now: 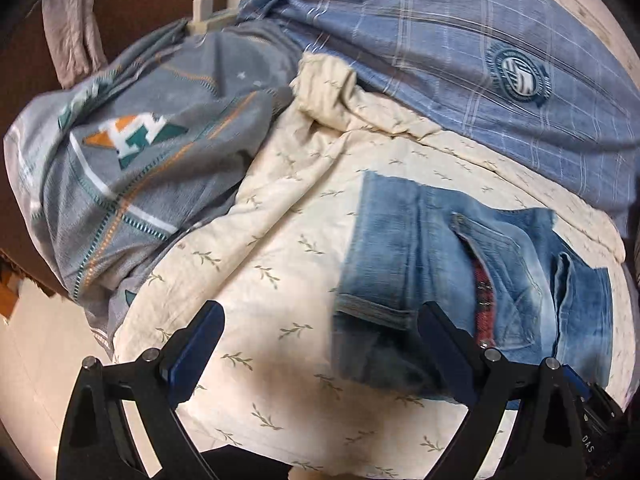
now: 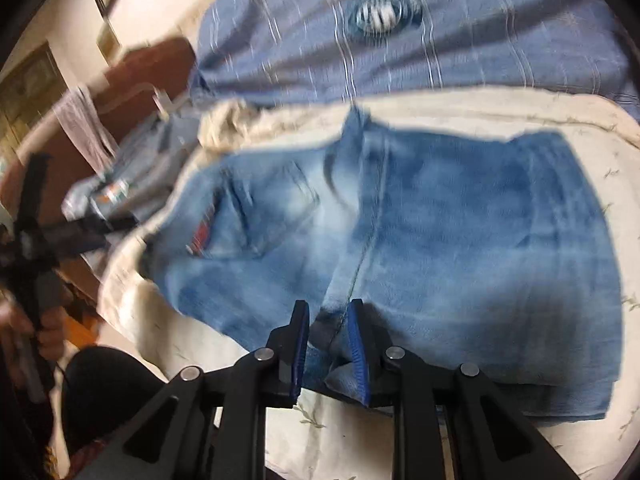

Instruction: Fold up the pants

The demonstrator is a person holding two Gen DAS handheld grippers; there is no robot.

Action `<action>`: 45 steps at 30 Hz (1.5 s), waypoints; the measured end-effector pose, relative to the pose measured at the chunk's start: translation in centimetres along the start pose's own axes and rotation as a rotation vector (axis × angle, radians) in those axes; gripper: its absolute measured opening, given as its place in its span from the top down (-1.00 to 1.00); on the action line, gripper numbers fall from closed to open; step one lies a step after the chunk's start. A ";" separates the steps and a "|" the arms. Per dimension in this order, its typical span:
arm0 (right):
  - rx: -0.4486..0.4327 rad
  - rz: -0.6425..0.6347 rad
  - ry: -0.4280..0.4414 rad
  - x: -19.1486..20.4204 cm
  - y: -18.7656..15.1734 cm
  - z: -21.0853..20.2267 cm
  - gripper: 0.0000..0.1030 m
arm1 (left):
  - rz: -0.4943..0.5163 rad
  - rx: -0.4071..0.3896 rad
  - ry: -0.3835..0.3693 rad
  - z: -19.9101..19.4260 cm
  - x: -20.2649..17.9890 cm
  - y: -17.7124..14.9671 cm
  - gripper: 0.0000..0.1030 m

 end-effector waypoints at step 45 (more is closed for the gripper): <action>-0.065 -0.039 0.013 -0.1 0.1 -1.8 0.55 | -0.006 0.011 -0.077 0.3 -0.8 0.2 -0.89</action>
Point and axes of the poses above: each gripper's, at about its wrist camera, not at the fingertips, and z roughly the way its jaws point, x to its left, y to its top, the point moved 2 cm from there along z, roughly the way its jaws point, and after that the axes turned 4 degrees about x, right-handed, at the moved point
